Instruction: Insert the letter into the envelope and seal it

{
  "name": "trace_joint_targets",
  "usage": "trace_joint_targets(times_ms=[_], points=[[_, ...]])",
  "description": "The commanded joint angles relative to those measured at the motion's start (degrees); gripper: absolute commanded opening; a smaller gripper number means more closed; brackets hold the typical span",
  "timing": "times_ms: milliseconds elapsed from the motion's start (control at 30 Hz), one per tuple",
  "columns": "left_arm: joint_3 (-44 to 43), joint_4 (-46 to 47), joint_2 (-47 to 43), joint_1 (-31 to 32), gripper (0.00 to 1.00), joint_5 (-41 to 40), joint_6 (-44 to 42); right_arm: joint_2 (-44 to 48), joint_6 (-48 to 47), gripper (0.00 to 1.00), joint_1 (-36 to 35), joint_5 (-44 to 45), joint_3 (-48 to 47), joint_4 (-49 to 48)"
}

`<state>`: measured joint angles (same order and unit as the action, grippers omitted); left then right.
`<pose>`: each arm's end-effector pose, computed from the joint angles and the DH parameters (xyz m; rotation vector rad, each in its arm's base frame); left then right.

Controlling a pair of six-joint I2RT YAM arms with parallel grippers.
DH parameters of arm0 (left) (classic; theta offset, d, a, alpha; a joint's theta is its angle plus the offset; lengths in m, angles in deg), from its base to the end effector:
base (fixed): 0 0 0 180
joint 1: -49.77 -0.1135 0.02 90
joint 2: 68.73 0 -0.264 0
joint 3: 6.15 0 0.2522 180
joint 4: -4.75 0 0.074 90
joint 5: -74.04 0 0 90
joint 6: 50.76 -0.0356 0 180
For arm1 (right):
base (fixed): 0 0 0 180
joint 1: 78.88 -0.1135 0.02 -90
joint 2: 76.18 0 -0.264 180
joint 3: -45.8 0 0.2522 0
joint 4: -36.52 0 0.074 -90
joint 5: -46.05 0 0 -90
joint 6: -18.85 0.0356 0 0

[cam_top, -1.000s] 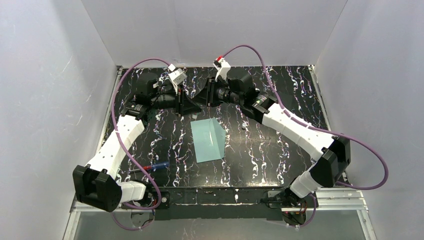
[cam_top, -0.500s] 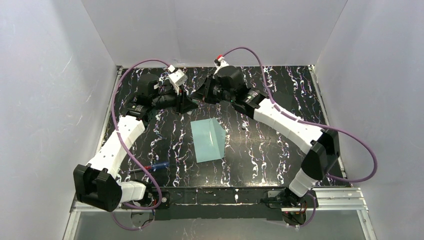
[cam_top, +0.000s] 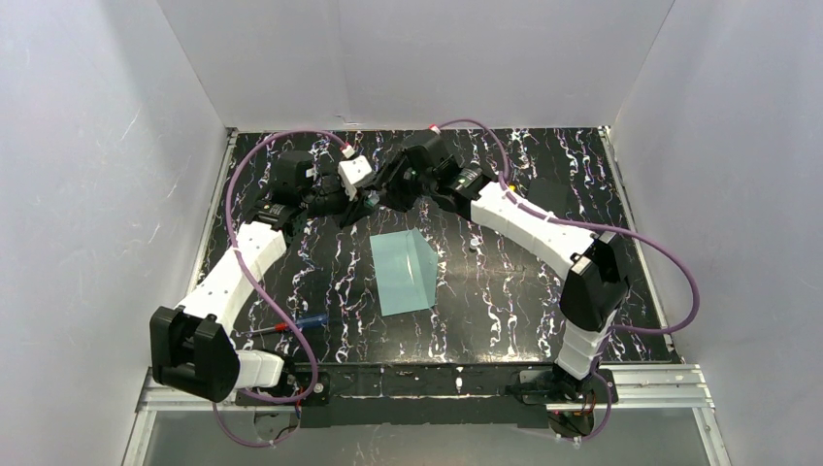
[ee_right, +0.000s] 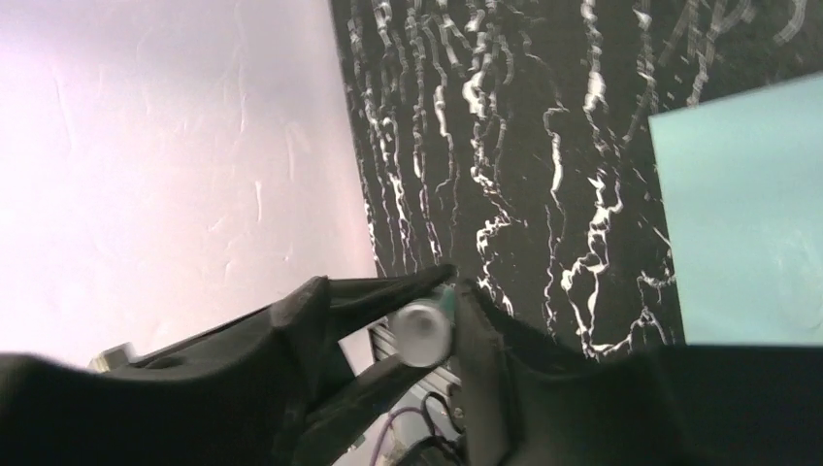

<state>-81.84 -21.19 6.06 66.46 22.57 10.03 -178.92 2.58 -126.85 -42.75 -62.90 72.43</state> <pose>0.2764 -0.1060 0.3291 1.1287 1.5828 -0.5276 0.2844 0.3145 0.3425 0.5389 2.2928 1.1767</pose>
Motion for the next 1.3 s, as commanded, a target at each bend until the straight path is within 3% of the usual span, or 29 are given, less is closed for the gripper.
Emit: trace_joint_targets(times_ms=[0,133,233,300,400,500,667,933,1100,1267], points=[[-2.25,-3.83,0.29,0.54,0.00,5.53,7.22,5.07,-10.52,0.70,0.60,-3.77,-2.90,-10.46],[-1.78,-4.33,0.01,0.46,0.00,13.93,17.55,12.83,-25.92,0.81,2.76,-13.22,7.43,-20.71],[-1.74,-4.32,-0.38,0.52,0.00,20.67,21.96,18.18,-32.77,0.79,5.35,-21.19,16.58,-25.54],[-2.79,-5.59,-0.38,0.48,0.00,24.74,22.84,20.57,-36.60,0.73,7.18,-26.50,20.00,-26.24],[-3.76,-7.15,-0.38,0.46,0.00,30.23,21.60,22.47,-42.93,0.68,7.97,-34.72,21.42,-24.37],[-3.21,-5.55,-0.38,0.53,0.00,32.75,21.38,21.80,-46.67,0.73,7.97,-40.44,20.55,-20.44],[-4.20,-6.39,0.67,0.50,0.00,35.14,20.01,19.52,-48.57,0.76,7.91,-42.50,18.41,-16.09],[-4.53,-3.56,1.40,0.49,0.00,37.32,20.40,17.73,-48.41,0.51,7.71,-45.81,18.75,-17.90],[-4.18,-4.40,1.23,0.47,0.00,37.21,19.03,17.00,-46.57,0.26,7.71,-44.06,19.13,-21.03],[-3.92,-6.35,0.54,0.50,0.00,32.85,15.91,15.95,-42.06,0.04,7.71,-35.93,20.32,-21.62]])
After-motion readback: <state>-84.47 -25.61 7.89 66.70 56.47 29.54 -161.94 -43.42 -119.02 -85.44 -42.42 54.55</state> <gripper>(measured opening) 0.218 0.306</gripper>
